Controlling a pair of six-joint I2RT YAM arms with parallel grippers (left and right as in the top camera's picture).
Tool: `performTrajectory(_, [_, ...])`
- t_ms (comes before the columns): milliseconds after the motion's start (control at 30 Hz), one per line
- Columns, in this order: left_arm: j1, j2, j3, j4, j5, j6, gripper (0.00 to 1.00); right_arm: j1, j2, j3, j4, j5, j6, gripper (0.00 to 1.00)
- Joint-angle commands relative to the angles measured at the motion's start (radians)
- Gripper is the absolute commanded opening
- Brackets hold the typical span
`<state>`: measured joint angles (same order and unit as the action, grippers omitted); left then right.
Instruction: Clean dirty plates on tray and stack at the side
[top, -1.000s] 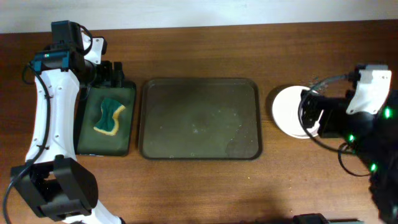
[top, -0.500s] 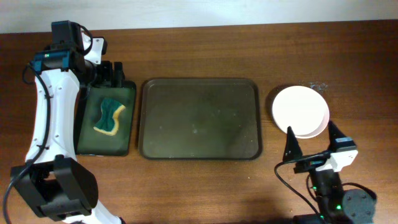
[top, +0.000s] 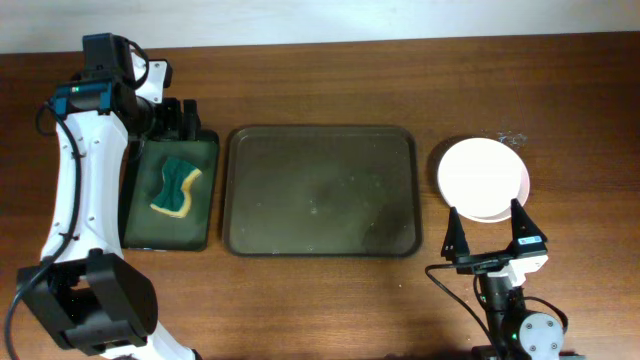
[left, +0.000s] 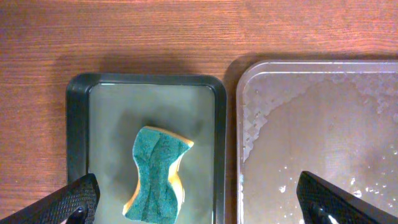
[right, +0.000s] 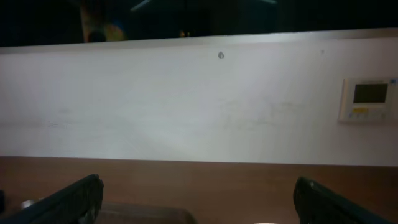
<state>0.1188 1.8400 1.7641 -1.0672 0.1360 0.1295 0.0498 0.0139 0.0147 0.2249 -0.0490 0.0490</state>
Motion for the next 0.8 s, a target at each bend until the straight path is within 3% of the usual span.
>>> performTrajectory(0, [0.002, 0.002, 0.001, -0.001, 0.014, -0.012, 0.99, 0.009, -0.011, -0.009, -0.033, 0.021, -0.001, 0.98])
performTrajectory(200, [0.002, 0.002, 0.001, -0.001, 0.014, -0.012, 0.99, 0.009, -0.011, -0.009, -0.304, 0.011, 0.0, 0.98])
performTrajectory(767, [0.002, 0.002, 0.001, -0.001, 0.014, -0.012, 0.99, 0.009, -0.011, -0.009, -0.301, 0.009, 0.011, 0.98])
